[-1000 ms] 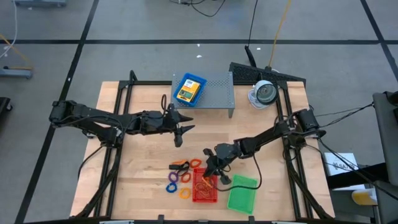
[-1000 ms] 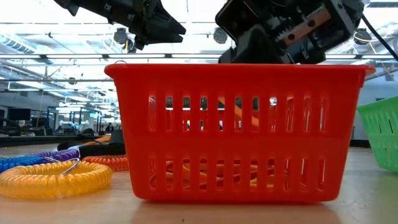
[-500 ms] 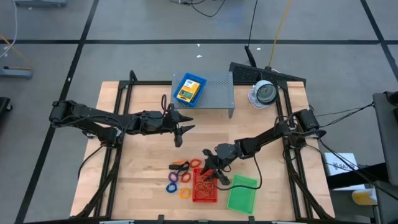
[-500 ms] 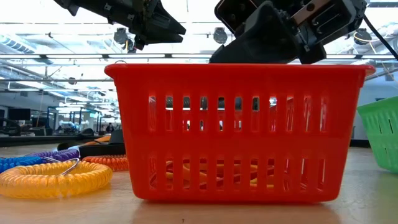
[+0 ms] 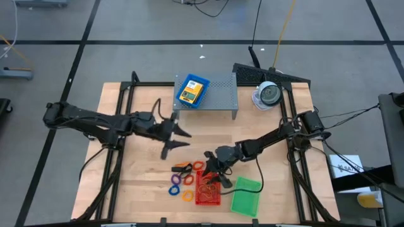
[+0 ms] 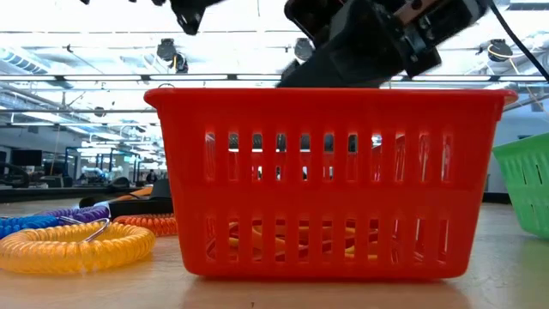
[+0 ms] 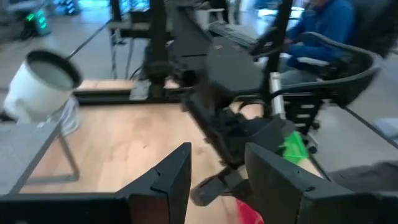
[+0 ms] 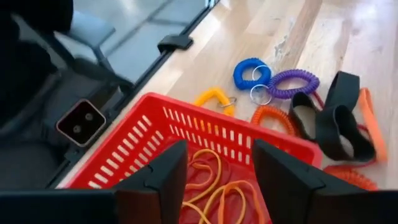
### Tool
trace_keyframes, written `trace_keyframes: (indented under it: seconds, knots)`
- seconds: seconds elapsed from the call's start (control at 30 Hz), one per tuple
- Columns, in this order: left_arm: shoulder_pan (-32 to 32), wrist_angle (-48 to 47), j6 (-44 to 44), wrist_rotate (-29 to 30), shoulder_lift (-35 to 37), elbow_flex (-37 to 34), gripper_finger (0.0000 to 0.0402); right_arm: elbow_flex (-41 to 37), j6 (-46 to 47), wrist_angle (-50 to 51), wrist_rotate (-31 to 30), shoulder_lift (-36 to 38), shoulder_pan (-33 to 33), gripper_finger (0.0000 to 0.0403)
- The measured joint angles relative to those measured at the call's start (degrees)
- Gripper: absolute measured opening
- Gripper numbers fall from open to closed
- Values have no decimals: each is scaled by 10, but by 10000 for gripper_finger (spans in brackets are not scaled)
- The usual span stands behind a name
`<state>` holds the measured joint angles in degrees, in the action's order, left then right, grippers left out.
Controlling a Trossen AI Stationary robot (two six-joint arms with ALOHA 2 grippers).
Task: Pick & Place Office Desk Supplies
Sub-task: Put the black rubber band into the red bin
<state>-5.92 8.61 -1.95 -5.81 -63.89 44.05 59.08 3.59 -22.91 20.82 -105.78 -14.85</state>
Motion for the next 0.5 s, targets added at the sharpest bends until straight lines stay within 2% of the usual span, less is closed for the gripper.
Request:
trace_keyframes:
  seconds: [0.13, 0.23, 0.4, 0.5]
  knots:
    - [-34, -19, 22, 1, 39, -8, 157, 74, -63, 129, -30, 0, -1, 161]
    - [-52, -8, 30, 11, 69, -31, 157, 124, -88, 181, -69, 0, -1, 158]
    - [-63, -6, 30, 19, 153, -88, 157, 181, -39, 200, -102, 0, 9, 161]
    - [-69, 2, 32, 13, 204, -127, 157, 230, -42, 270, -104, 0, 18, 161]
